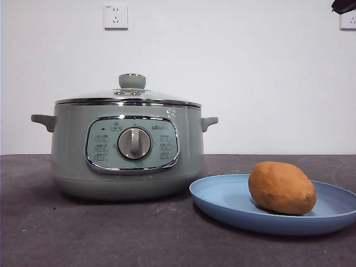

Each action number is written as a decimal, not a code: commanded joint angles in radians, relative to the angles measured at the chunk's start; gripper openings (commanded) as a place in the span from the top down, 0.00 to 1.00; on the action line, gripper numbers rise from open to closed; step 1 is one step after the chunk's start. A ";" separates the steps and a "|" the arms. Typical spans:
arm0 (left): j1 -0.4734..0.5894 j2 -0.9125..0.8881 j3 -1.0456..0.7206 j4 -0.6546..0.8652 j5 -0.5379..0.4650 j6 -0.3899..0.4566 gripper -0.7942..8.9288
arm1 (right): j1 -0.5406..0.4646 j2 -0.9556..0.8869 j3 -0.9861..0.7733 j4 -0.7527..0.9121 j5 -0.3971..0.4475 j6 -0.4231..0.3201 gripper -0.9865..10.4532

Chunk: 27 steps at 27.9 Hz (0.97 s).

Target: Take the potato out from the steamer,put the potato on the plate,close the lid

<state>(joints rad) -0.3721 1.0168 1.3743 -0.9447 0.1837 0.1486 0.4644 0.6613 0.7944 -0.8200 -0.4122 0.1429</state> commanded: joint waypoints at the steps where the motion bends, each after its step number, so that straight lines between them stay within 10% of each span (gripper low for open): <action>1: 0.094 -0.097 -0.053 0.192 0.024 0.029 0.92 | 0.002 -0.001 0.002 0.002 -0.001 0.005 0.91; 9: 0.321 -0.492 -0.674 0.942 0.016 0.005 0.92 | 0.002 0.000 0.002 0.002 -0.001 0.005 0.91; 27: 0.342 -0.909 -1.274 1.004 -0.210 -0.098 0.92 | 0.002 0.000 0.002 0.002 -0.001 0.005 0.91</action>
<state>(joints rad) -0.0338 0.1188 0.1204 0.0467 -0.0235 0.0723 0.4644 0.6617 0.7944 -0.8211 -0.4122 0.1429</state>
